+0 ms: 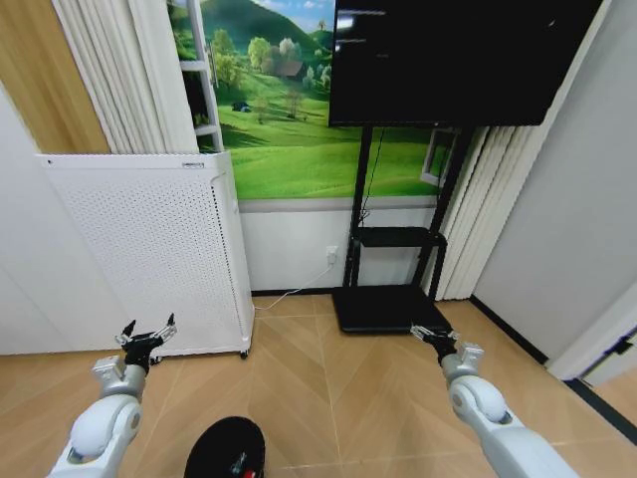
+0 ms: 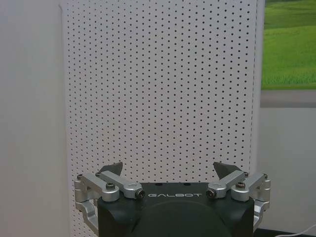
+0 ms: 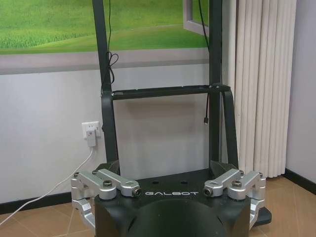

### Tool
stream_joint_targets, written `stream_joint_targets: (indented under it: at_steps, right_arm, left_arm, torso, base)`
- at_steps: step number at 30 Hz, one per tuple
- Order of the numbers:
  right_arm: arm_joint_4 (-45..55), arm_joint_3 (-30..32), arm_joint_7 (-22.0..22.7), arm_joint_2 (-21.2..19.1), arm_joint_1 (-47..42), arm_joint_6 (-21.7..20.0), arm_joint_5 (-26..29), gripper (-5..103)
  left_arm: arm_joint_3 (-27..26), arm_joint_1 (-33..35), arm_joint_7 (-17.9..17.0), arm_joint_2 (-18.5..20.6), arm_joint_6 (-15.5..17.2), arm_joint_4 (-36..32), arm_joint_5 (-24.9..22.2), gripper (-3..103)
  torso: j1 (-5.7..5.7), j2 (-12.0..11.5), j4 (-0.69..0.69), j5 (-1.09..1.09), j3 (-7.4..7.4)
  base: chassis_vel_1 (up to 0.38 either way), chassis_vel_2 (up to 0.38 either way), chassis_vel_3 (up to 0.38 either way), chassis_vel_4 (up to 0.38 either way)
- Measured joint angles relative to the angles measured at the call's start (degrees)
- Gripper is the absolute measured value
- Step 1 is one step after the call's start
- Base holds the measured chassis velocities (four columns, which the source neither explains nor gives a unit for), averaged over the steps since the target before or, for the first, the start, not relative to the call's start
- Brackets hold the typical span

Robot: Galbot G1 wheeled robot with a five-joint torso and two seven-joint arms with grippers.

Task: Pick up the trash bin and place the garbage on the floor into it.

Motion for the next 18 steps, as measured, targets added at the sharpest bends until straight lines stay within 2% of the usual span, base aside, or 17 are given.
stream_joint_targets:
  at_steps: [18]
  right_arm:
    - [0.0, 0.0, 0.0, 0.0, 0.0, 0.0, 0.0, 100]
  left_arm:
    - [0.0, 0.0, 0.0, 0.0, 0.0, 0.0, 0.0, 100]
  torso:
    - [1.58, 4.3, 0.00, 0.00, 2.74]
  base:
    - [0.000, 0.000, 0.000, 0.000]
